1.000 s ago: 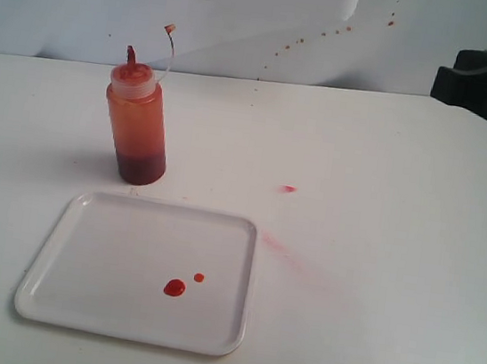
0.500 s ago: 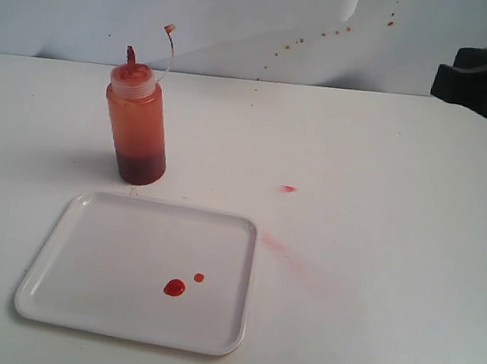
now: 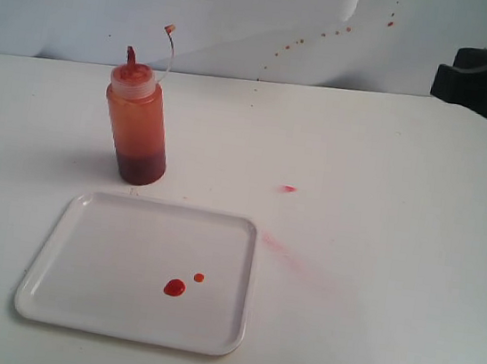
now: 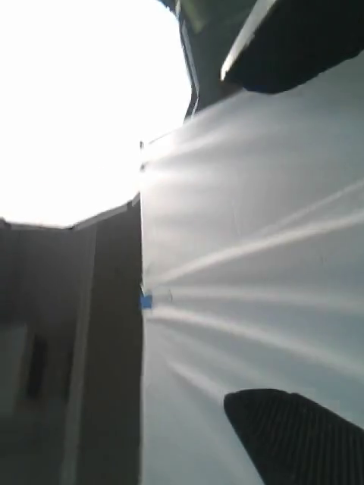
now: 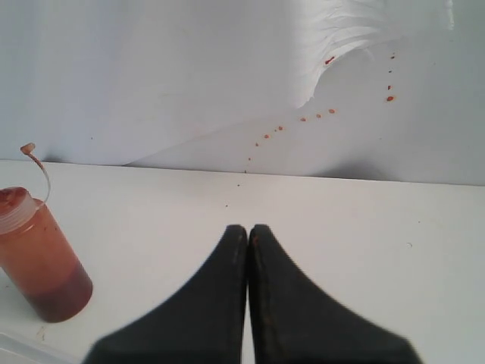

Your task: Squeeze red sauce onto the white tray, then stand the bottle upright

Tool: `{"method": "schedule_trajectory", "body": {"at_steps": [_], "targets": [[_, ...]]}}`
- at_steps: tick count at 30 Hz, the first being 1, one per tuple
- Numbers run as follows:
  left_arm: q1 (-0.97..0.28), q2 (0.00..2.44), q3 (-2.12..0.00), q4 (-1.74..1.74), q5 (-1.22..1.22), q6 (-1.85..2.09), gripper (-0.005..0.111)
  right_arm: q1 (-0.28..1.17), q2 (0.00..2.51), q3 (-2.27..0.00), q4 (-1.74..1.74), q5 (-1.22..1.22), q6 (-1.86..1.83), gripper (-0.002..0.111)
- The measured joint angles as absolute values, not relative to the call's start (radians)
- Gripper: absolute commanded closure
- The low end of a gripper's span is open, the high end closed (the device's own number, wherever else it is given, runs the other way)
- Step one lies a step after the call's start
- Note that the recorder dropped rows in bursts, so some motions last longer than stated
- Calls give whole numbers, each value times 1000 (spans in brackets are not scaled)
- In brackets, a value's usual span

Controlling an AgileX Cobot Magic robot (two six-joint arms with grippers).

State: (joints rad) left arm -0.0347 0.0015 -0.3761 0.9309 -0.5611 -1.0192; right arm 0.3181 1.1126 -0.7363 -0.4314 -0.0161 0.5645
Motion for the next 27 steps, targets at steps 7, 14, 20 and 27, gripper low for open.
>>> {"method": "schedule_trajectory", "body": {"at_steps": [7, 14, 20, 27], "targets": [[-35, 2, -257, 381, -113, -552, 3, 318, 1113, -736, -431, -16, 564, 108], [-35, 2, -151, 192, 92, -232, 3, 318, 1113, -736, -431, -16, 564, 108], [-35, 3, -28, 178, 111, -206, 3, 318, 1113, -736, -431, -16, 564, 108], [-35, 3, -5, 191, 236, -200, 3, 318, 1113, -736, -431, -16, 564, 108]]}}
